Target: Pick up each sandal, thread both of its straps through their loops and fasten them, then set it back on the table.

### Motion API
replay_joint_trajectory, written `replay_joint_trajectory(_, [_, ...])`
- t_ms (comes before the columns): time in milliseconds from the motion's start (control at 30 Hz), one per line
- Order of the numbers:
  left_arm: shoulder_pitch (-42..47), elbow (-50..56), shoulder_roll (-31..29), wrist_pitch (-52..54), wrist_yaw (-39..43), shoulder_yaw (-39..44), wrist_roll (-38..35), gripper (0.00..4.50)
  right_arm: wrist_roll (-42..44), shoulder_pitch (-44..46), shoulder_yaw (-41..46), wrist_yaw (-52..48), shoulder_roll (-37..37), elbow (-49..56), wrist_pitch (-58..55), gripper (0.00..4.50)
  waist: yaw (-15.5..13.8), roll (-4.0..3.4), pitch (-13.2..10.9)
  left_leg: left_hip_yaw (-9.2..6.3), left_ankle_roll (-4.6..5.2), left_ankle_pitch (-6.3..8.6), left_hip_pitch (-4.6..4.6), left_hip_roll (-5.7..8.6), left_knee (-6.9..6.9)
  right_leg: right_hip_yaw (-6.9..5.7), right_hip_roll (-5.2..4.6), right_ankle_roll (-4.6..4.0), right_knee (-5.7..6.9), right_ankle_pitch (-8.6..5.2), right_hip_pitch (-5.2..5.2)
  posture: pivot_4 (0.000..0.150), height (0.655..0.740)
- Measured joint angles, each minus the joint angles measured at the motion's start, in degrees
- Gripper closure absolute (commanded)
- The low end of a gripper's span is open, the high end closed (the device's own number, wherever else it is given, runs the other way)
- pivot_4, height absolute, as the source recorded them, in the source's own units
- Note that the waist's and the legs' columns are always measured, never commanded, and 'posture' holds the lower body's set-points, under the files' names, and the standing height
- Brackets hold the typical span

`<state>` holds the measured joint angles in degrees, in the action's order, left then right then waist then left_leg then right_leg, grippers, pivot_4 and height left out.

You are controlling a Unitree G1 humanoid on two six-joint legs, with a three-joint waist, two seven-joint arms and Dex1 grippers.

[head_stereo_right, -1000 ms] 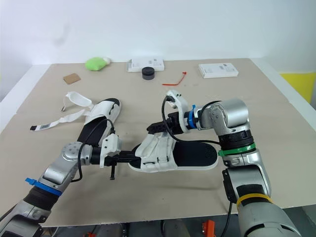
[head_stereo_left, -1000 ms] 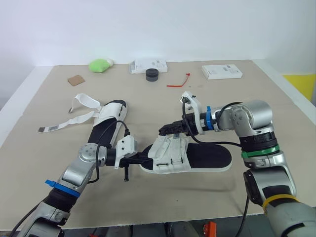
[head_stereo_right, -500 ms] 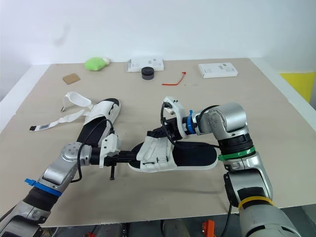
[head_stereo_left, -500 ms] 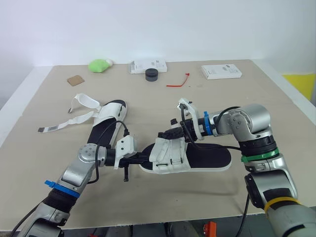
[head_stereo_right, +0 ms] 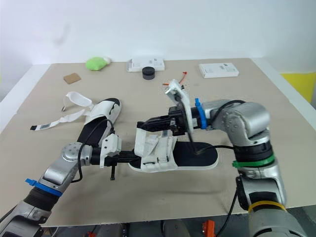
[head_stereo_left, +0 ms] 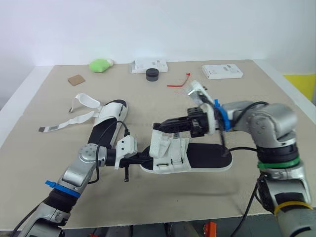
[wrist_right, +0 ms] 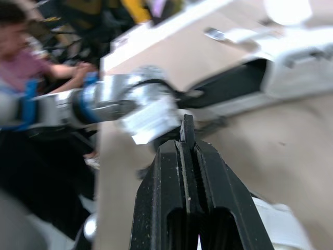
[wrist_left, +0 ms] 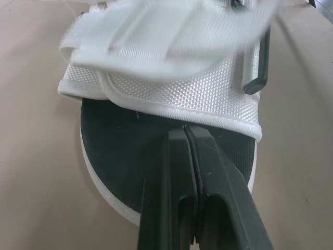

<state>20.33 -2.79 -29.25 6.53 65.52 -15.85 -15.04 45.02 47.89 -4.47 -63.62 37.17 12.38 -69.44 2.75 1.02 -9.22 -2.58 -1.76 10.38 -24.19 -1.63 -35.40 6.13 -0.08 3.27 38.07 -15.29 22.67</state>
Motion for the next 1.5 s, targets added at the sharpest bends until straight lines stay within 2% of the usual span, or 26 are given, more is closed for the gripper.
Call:
replay_joint_trajectory(233, [-0.07, -0.02, -0.02, 0.00, 0.04, 0.09, 0.00, 4.50, 4.08, -1.47, 0.02, -3.14, 3.23, 6.58, 1.75, 4.46, -0.02, -0.01, 0.00, 0.02, 0.00, 0.00, 0.00, -0.01, 0.00, 0.01, -0.01, -0.18, 0.00, -0.09, 0.02, 0.150, 0.7400])
replay_joint_trajectory(367, [0.23, -0.05, 0.12, -0.13, 0.21, -0.40, -0.04, 4.50, 4.76, -6.49, -1.99, -4.31, 8.01, 16.17, 3.53, 4.46, -0.24, 0.00, 0.01, -0.04, -0.03, 0.02, -0.07, 0.05, 0.02, -0.04, -0.06, -0.01, 0.00, -0.16, 0.06, 0.150, 0.7400])
replay_joint_trajectory(433, [0.30, -0.12, 0.13, -0.24, 0.39, -0.41, -0.05, 4.50, 2.02, -11.32, -5.52, -6.56, 12.75, 22.29, 7.79, 4.46, -0.21, 0.00, 0.01, -0.01, -0.09, 0.06, -0.07, 0.05, 0.01, -0.06, -0.10, 0.01, -0.01, -0.20, 0.05, 0.150, 0.7400])
replay_joint_trajectory(567, [0.46, -0.61, 0.16, -0.27, 0.22, -0.26, -0.04, 4.50, -4.72, -15.92, -10.50, -8.43, 17.68, 26.87, 15.54, 4.46, -0.16, 0.00, 0.01, 0.06, -0.09, 0.05, -0.04, 0.05, -0.04, -0.03, -0.15, -0.10, -0.01, -0.23, 0.08, 0.150, 0.7400])
replay_joint_trajectory(700, [0.53, -0.99, 0.22, -0.36, 0.28, -0.28, -0.01, 4.50, -15.03, -21.45, -17.75, -6.27, 19.80, 26.07, 22.39, 4.46, -0.14, 0.25, 0.13, 0.15, -0.10, 0.06, 0.11, 0.01, -0.05, -0.04, -0.21, -0.16, -0.03, -0.25, 0.24, 0.150, 0.7400])
replay_joint_trajectory(800, [0.71, -1.16, 0.22, -0.41, 0.62, -0.29, -0.01, 4.50, -17.97, -22.29, -18.61, -4.39, 18.62, 23.32, 23.44, 4.46, -0.17, 0.27, 0.15, 0.29, -0.10, 0.05, 0.09, 0.02, -0.05, 0.04, -0.25, -0.15, -0.02, -0.19, 0.09, 0.150, 0.7400])
replay_joint_trajectory(900, [0.91, -1.19, 0.29, -0.43, 0.87, -0.52, -0.01, 4.50, -17.83, -22.71, -18.59, -3.25, 16.87, 21.89, 22.02, 3.47, -0.18, 0.29, 0.15, 0.27, -0.10, 0.06, 0.06, 0.04, -0.04, 0.03, -0.25, -0.16, -0.02, -0.20, 0.08, 0.150, 0.7400])
replay_joint_trajectory(967, [1.00, -1.20, 0.29, -0.44, 1.09, -0.54, -0.01, 4.50, -15.98, -22.91, -18.45, -3.64, 16.94, 21.69, 19.18, 2.63, -0.21, 0.29, 0.14, 0.24, -0.10, 0.06, 0.03, 0.04, -0.03, 0.02, -0.24, -0.17, -0.02, -0.21, 0.08, 0.150, 0.7400])
replay_joint_trajectory(1067, [1.07, -1.25, 0.29, -0.44, 1.18, -0.55, -0.01, 4.50, -10.33, -23.03, -16.59, -5.44, 18.53, 21.65, 13.20, 1.07, -0.20, 0.29, 0.14, 0.21, -0.10, 0.06, 0.01, 0.05, -0.03, 0.02, -0.24, -0.17, -0.02, -0.21, 0.08, 0.150, 0.7400])
replay_joint_trajectory(1333, [1.05, -1.41, 0.33, -0.44, 1.14, -0.50, 0.02, 4.50, 8.73, -20.31, -3.13, -8.31, 21.01, 19.95, -0.30, 1.07, -0.20, 0.32, 0.15, 0.17, -0.10, 0.06, 0.02, 0.03, -0.05, 0.00, -0.21, -0.18, -0.03, -0.21, 0.04, 0.150, 0.7400])
replay_joint_trajectory(1500, [0.23, -0.99, 0.42, -0.42, 0.93, -0.43, 0.00, 4.50, 14.53, -22.54, 0.74, 2.07, 16.40, 17.54, -9.60, 1.07, -0.23, 0.36, 0.18, 0.10, -0.10, 0.06, -0.02, 0.05, -0.03, 0.00, -0.18, -0.19, -0.03, -0.23, 0.05, 0.150, 0.7400])
